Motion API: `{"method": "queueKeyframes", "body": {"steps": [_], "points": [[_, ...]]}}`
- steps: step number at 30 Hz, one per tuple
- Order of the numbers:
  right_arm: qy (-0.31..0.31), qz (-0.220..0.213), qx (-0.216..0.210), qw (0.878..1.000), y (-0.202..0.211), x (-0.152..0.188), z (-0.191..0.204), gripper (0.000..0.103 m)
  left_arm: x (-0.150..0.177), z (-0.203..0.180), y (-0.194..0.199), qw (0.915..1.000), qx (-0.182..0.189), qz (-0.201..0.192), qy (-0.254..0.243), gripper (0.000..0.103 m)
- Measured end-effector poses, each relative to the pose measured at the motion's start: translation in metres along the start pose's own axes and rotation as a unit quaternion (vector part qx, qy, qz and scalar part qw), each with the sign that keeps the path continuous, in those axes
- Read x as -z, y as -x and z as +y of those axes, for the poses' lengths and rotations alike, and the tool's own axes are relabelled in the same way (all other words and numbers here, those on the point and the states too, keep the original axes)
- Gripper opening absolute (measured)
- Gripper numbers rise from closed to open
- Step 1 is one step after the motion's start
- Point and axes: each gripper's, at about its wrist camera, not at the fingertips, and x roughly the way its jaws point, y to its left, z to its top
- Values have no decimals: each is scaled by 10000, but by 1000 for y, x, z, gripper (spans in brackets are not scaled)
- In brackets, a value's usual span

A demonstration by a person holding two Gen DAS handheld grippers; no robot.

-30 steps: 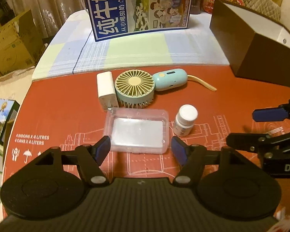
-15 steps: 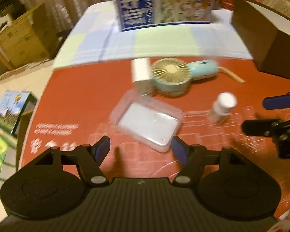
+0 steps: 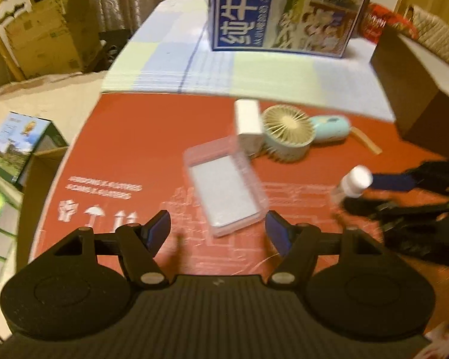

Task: Organize rigid objects
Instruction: 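Grasp the clear plastic case with the left tool while the right tool grasps the white pill bottle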

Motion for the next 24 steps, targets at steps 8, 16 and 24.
{"method": "queueKeyframes", "body": {"steps": [8,16,24], "points": [[34,-4,96,9999,-10,-4,-1,39,-23,-10,-29,9998,-138,151,75,67],[28,-2,128,9999,-14,-6,-2,37,-34,-5,-51,9993,-275,255,43,55],[26,17,116,9999,-15,-5,-3,35,-25,-4,-45,9994,-204,246,-119,52]]}}
